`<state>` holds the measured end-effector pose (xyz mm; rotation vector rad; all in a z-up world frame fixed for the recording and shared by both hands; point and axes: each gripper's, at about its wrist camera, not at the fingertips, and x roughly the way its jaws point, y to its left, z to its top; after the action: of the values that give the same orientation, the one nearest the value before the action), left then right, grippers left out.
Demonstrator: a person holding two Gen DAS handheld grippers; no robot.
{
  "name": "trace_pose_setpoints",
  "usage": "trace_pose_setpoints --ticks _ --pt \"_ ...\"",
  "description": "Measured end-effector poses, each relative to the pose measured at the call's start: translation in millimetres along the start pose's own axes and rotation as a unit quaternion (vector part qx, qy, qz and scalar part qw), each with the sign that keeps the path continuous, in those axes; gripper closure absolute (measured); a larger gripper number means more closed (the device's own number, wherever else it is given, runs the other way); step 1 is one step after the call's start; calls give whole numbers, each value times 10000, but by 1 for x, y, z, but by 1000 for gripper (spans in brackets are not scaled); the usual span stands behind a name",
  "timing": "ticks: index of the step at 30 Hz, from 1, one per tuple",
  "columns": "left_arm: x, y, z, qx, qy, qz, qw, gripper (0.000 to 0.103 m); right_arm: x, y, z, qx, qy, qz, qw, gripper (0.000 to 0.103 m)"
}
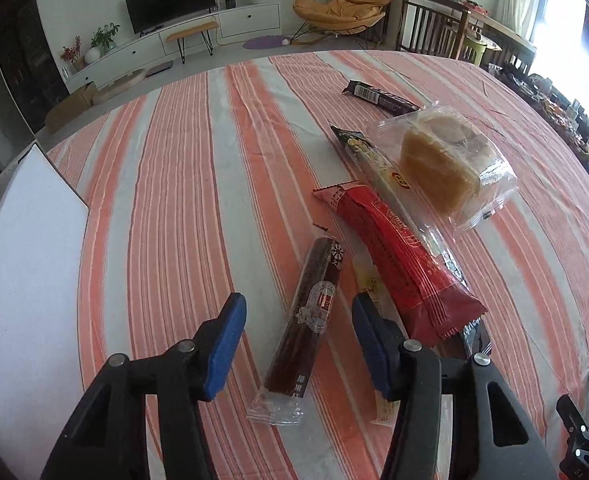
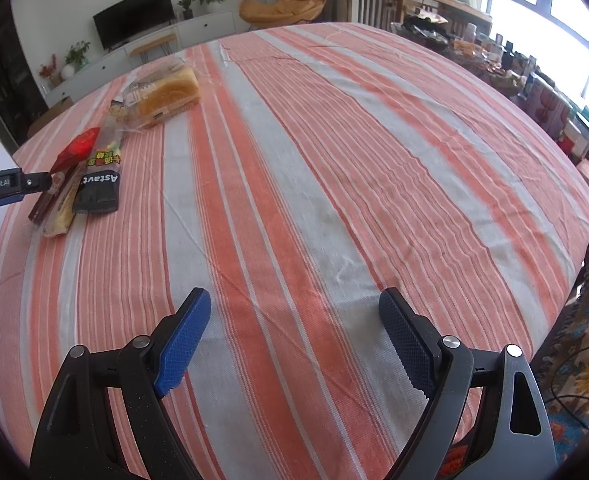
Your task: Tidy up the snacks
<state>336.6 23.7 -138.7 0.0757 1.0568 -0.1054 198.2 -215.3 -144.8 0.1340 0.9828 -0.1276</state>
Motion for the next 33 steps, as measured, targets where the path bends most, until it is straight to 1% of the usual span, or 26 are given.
trace_pose_setpoints --ticks 2,3,4,6,8,10,13,15,18,19,20,22,23,24,26,27,31,33 --pt "12 1 2 -89 145 -136 9998 78 0 0 0 -4 1 -5 10000 14" --pt "14 5 1 -243 160 -136 9995 83 0 0 0 -10 0 -10 10000 14" --pt "12 10 -2 -434 62 -142 9989 85 0 0 0 -17 0 -15 10000 14" --pt "6 22 -11 -849 13 15 9964 85 0 0 0 -14 -3 -10 10000 14" --pt "-6 34 -27 -1263 -20 -72 9920 85 0 0 1 2 -8 1 10000 14" --pt "-21 39 -45 -1451 -57 -127 9893 85 0 0 1 12 -9 6 10000 14" --pt "-42 36 -80 -1423 -156 -153 9896 85 1 1 2 -2 3 -16 10000 14" --pt "-49 31 -100 -1331 -157 -170 9908 85 1 0 2 7 4 -3 10000 14" --pt "-52 24 -120 -1162 -177 -186 9929 84 1 -1 2 54 -12 56 10000 14" --pt "-53 22 -122 -1068 -309 -108 9937 83 1 -1 2 62 -15 62 10000 14" --pt "-53 20 -123 -980 -345 -17 9946 79 1 -1 2 61 -14 57 10000 14" --pt "-50 18 -121 -869 -413 -8 9954 60 2 -1 2 37 -3 23 10000 14" --pt "-48 18 -120 -813 -409 50 9958 37 2 0 2 25 0 9 10000 14" --pt "-47 17 -120 -763 -415 154 9961 24 2 0 2 16 1 2 10000 14" --pt "-42 17 -120 -662 -428 314 9964 22 2 0 1 18 0 5 10000 14" --pt "-40 18 -120 -642 -493 317 9962 17 2 0 1 20 -1 9 10000 14" --pt "-37 21 -120 -638 -534 344 9959 11 2 0 2 9 5 -10 10000 14" --pt "-36 22 -121 -649 -545 344 9958 6 2 0 2 7 7 -10 10000 14"
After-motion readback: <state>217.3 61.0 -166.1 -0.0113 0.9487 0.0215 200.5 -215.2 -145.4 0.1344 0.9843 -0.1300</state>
